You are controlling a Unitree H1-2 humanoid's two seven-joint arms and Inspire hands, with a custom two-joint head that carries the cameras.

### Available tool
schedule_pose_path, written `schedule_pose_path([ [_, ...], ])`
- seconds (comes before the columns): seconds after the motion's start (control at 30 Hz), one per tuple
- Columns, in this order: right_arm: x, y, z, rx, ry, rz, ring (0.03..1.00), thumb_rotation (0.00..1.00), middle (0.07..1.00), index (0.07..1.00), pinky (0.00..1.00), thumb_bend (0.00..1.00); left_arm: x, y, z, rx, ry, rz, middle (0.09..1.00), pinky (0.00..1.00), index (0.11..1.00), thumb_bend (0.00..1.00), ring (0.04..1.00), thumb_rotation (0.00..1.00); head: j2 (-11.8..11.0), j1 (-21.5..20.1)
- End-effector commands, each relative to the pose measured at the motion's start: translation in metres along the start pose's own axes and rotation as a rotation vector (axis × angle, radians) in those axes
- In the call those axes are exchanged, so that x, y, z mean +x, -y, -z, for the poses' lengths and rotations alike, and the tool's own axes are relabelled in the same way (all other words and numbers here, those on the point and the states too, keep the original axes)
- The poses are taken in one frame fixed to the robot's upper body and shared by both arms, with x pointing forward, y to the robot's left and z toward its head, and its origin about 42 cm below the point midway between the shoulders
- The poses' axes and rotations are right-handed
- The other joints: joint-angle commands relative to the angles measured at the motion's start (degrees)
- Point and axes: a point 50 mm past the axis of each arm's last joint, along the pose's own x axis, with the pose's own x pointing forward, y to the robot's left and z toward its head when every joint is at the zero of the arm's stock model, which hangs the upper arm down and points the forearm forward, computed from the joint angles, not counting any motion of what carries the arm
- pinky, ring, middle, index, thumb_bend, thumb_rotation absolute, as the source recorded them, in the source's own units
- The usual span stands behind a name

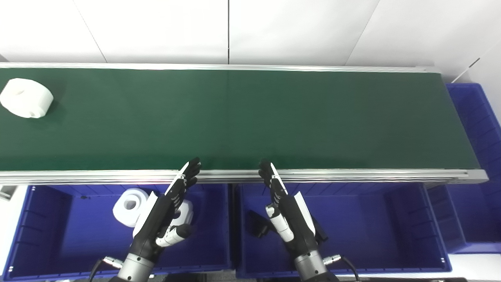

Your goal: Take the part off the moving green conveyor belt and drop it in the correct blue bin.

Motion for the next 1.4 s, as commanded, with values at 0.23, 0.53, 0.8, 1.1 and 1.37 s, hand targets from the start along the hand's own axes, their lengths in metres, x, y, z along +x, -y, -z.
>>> schedule_pose_path([
  [0.23, -0.0002, -0.0009, -0.0103, -0.005, 0.028, -0.017, 0.968, 0.99, 0.978, 1.0, 0.99, 0.86, -0.001, 0.0007, -0.006, 0.014, 0.041, -0.002, 0.965, 0.95, 0.964, 0.95, 0.97, 0.87, 0.1, 0.3],
  [0.53, -0.0022, -0.001, -0.0114, 0.0, 0.026, -0.018, 0.96, 0.99, 0.975, 1.0, 0.99, 0.85, -0.0014, 0.0029, -0.0076, 0.01, 0.049, -0.006, 0.959, 0.94, 0.964, 0.95, 0.964, 0.87, 0.3, 0.1],
  [0.8, -0.002, -0.0011, -0.0107, -0.001, 0.021, -0.019, 0.959, 0.99, 0.973, 1.0, 0.99, 0.87, -0.0018, 0.0032, -0.0077, 0.002, 0.039, -0.007, 0.958, 0.94, 0.965, 0.97, 0.964, 0.88, 0.3, 0.3],
  [1.1, -0.0011, -0.001, -0.011, 0.001, 0.016, -0.018, 0.959, 0.98, 0.973, 0.999, 0.99, 0.86, -0.0012, 0.0029, -0.0068, 0.006, 0.043, -0.002, 0.96, 0.94, 0.962, 0.96, 0.965, 0.88, 0.2, 0.4],
  [1.37, -0.0009, 0.0, -0.0093, 0.003, 0.01, -0.02, 0.966, 0.98, 0.976, 1.0, 0.99, 0.87, -0.0008, 0.0032, -0.0073, 0.004, 0.04, -0.002, 0.959, 0.94, 0.961, 0.96, 0.964, 0.87, 0.2, 0.4],
])
